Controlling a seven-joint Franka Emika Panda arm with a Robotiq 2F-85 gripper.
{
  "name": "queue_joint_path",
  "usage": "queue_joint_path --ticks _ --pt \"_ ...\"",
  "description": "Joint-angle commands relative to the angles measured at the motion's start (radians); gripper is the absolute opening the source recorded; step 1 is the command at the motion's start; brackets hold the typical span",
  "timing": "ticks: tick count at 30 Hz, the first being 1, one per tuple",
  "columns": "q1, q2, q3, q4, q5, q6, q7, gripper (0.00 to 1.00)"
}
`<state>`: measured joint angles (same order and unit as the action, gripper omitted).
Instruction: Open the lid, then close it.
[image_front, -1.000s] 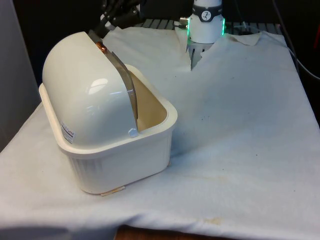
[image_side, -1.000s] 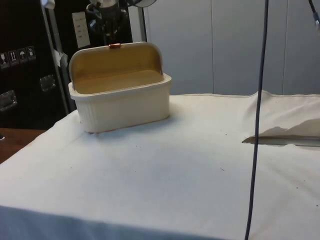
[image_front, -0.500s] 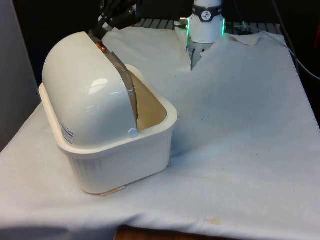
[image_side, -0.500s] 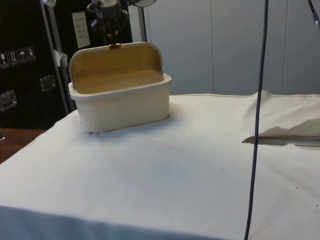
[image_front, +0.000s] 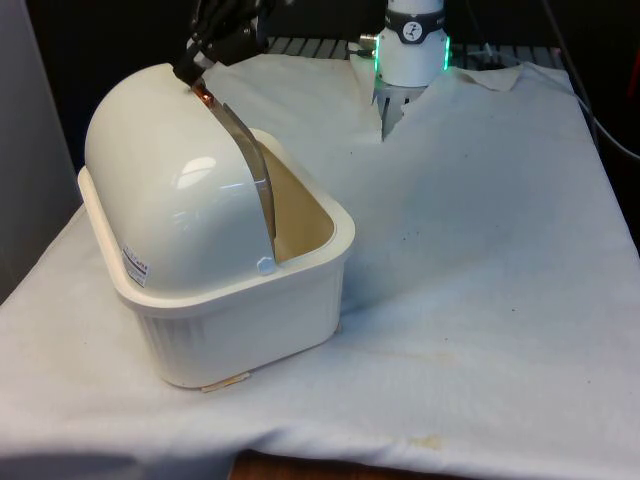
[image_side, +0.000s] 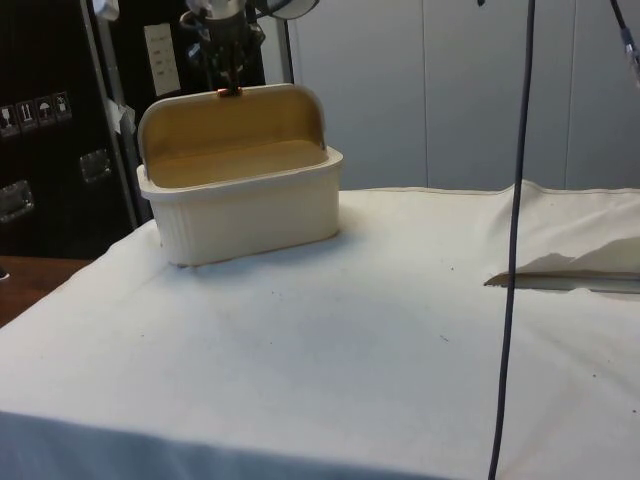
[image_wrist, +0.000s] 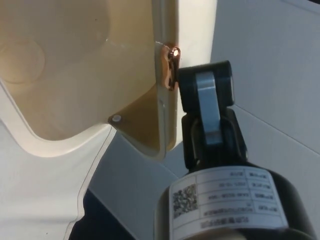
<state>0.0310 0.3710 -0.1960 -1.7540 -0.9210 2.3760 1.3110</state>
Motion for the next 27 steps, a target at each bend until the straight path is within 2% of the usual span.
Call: queue_joint_path --ticks 1,3,4,5,12,14,20,22,23,24,27 --pt "-0.001 0.004 -0.001 0.005 -0.001 0.008 0.009 0.00" --pt "-0.001 0.006 -0.001 0.004 0.000 0.009 0.027 0.00" --pt "0.000 0.002 0.000 0.000 0.000 0.000 0.012 0.00" --pt "-0.001 0.007 -0.001 0.004 0.000 0.009 0.034 0.00" --pt "-0.002 0.008 0.003 -0.001 0.015 0.007 0.075 0.00" --pt "0.001 0.007 0.000 0.000 0.009 0.000 0.070 0.00" --pt "-0.004 0.007 0.004 -0.002 0.055 0.009 0.092 0.00" --pt "-0.004 0.006 0.005 -0.002 0.069 0.009 0.092 0.00" --pt "0.000 0.007 0.000 0.001 0.056 0.000 0.088 0.00" --pt "-0.004 0.006 0.005 -0.002 0.076 0.009 0.091 0.00" --pt "-0.005 0.005 0.005 -0.005 0.099 0.008 0.089 0.00"
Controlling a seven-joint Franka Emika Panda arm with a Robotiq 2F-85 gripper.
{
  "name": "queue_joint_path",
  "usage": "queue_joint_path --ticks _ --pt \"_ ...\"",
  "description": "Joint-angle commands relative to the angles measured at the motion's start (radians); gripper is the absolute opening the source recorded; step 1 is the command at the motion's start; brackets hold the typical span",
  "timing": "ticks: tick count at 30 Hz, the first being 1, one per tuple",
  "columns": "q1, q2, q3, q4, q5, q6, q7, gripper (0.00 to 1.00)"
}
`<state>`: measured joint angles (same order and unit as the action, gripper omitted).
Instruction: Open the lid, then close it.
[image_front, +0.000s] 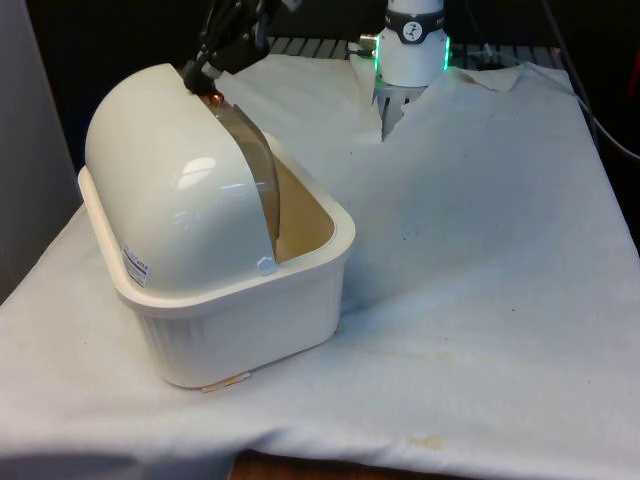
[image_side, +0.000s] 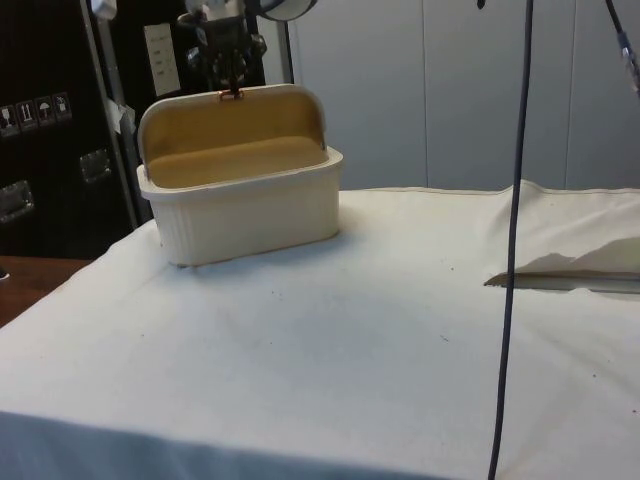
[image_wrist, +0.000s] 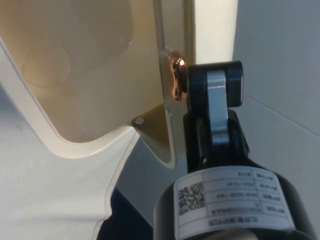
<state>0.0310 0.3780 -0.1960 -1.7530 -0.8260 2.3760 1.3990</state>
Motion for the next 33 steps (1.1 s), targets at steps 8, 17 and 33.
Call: queue_joint_path --ticks 8,17,33 --pt "-0.006 -0.006 0.007 -0.015 0.066 0.007 -0.004 0.00" --pt "-0.006 -0.027 0.008 -0.040 0.124 -0.002 -0.012 0.00" --pt "-0.004 -0.076 0.009 -0.098 0.224 -0.022 -0.021 0.00"
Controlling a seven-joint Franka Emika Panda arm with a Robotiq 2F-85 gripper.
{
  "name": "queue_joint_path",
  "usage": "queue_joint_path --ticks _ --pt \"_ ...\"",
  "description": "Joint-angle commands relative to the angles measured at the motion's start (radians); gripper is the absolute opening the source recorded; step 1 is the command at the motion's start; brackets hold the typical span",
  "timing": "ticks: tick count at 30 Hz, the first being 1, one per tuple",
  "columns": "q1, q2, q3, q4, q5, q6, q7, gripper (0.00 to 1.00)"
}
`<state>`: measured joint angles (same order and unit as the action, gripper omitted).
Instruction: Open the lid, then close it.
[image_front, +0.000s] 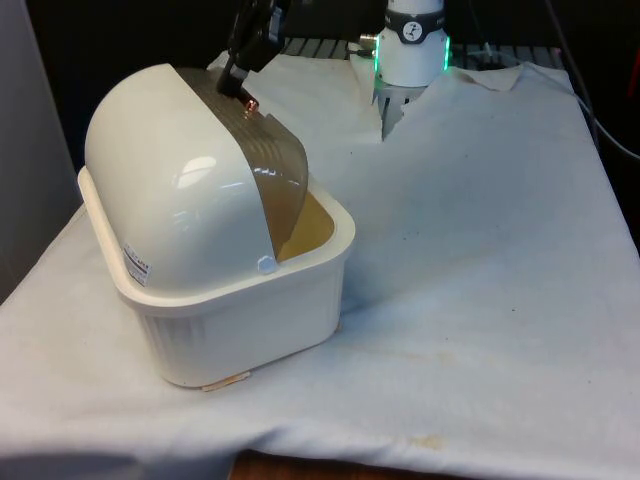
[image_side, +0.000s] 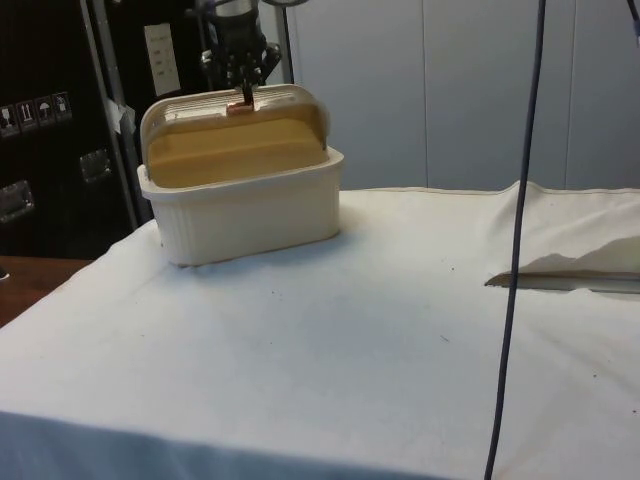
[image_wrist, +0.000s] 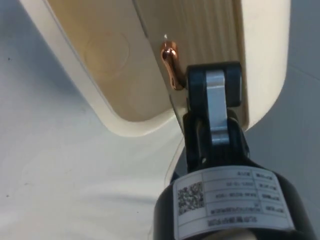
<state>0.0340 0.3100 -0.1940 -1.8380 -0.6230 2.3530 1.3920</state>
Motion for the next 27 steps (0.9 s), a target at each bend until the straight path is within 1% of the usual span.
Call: queue_joint_path --ticks 1,5,6,7,15,16,17,22,23,24,27 --pt "-0.007 -0.011 0.007 -0.017 0.028 -0.001 -0.015 0.00" --pt "-0.006 -0.023 0.007 -0.031 0.059 -0.010 -0.017 0.00" --pt "0.001 -0.017 0.000 -0.021 0.039 -0.014 -0.003 0.00" --pt "-0.006 -0.025 0.007 -0.033 0.065 -0.011 -0.017 0.00" --pt "-0.006 -0.029 0.007 -0.046 0.123 -0.011 -0.015 0.00" --pt "0.001 -0.024 0.000 -0.035 0.099 -0.017 -0.003 0.00" --pt "-0.006 -0.029 0.007 -0.046 0.130 -0.010 -0.015 0.00" --pt "-0.005 -0.028 0.007 -0.050 0.170 -0.010 -0.015 0.00" --pt "0.002 -0.025 0.000 -0.040 0.147 -0.019 -0.003 0.00" --pt "-0.005 -0.027 0.007 -0.051 0.177 -0.010 -0.015 0.00" --pt "-0.005 -0.029 0.006 -0.055 0.202 -0.011 -0.016 0.00"
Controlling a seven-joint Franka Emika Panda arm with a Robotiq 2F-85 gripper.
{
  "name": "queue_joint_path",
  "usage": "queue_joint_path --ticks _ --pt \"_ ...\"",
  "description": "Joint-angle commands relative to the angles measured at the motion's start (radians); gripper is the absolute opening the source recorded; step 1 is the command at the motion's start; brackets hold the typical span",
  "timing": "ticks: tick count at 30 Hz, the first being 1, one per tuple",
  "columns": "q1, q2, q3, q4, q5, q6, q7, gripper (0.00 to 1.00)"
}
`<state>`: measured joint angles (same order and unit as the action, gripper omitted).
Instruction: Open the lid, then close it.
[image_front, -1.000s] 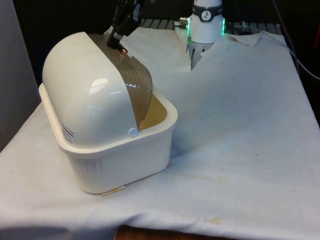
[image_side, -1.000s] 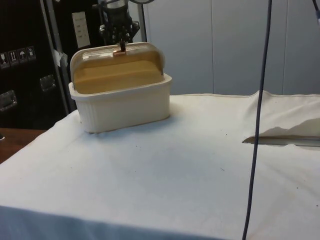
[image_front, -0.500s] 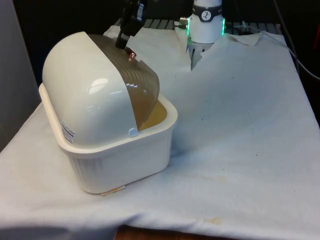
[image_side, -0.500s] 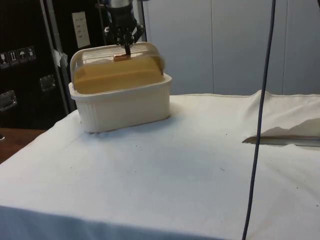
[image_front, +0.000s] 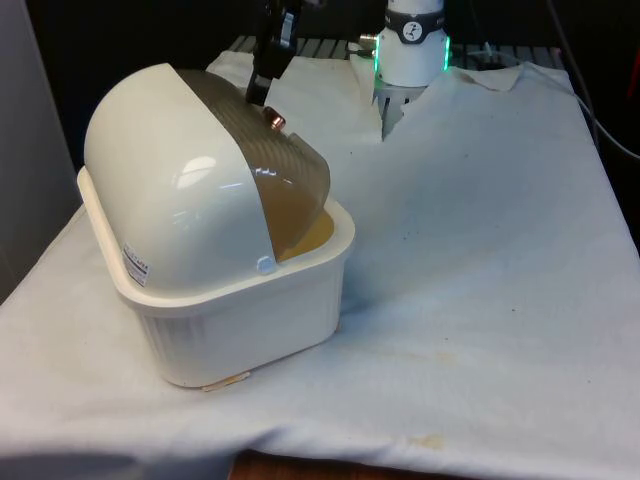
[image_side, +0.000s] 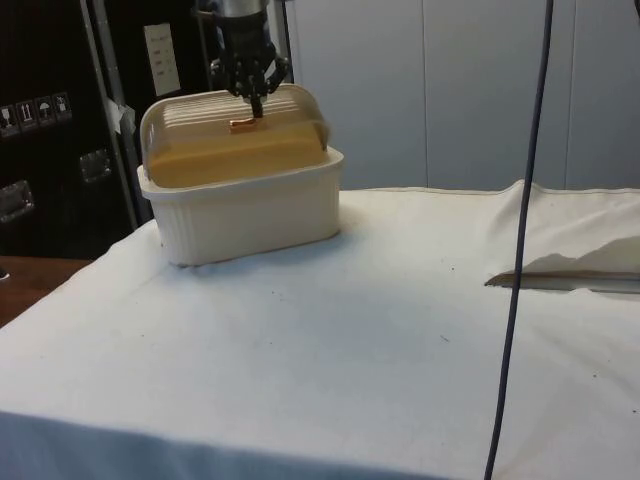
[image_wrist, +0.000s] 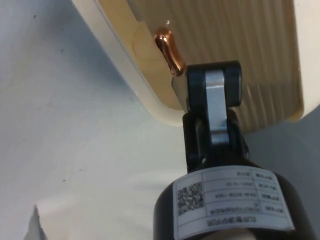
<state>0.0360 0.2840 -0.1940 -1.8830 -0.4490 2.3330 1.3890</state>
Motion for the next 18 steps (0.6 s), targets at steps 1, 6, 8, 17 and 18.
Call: queue_joint_path --ticks 1,6,8,17,18 --pt "-0.007 -0.003 0.006 -0.010 0.028 0.009 -0.013 0.00" --pt "-0.006 -0.008 0.006 -0.018 0.060 0.006 -0.014 0.00" --pt "-0.006 -0.010 0.007 -0.021 0.075 0.004 -0.014 0.00" --pt "-0.006 -0.022 0.007 -0.039 0.130 -0.007 -0.016 0.00" --pt "-0.006 -0.026 0.007 -0.045 0.143 -0.011 -0.016 0.00"
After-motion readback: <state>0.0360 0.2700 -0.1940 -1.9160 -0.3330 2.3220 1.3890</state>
